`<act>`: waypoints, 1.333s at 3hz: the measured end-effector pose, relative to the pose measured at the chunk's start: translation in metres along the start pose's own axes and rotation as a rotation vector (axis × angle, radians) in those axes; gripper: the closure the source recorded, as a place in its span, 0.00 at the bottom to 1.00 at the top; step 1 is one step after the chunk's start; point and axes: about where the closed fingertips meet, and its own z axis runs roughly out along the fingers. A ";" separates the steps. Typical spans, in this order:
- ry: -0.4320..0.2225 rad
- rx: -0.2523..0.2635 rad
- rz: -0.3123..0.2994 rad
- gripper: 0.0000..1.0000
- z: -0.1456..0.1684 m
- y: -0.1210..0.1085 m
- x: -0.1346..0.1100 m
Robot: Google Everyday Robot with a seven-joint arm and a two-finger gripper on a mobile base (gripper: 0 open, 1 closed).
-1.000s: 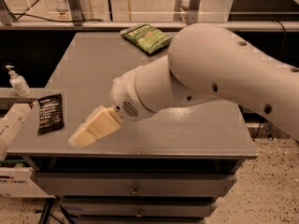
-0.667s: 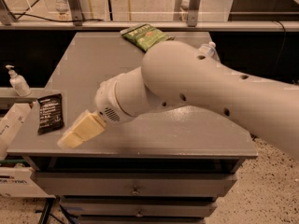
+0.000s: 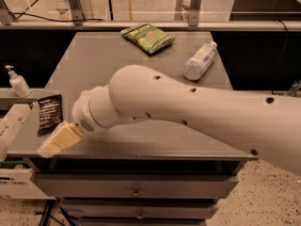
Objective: Move rxbar chocolate near blue plastic bottle
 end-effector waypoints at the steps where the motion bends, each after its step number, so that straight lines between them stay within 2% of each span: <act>1: -0.017 0.009 0.005 0.00 0.022 0.002 -0.010; 2: -0.019 0.017 0.015 0.18 0.038 0.001 -0.018; 4: -0.004 0.022 0.052 0.65 0.052 -0.005 -0.022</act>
Offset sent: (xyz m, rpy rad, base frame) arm 0.0233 0.0629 -0.0133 0.0218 0.0159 -0.0405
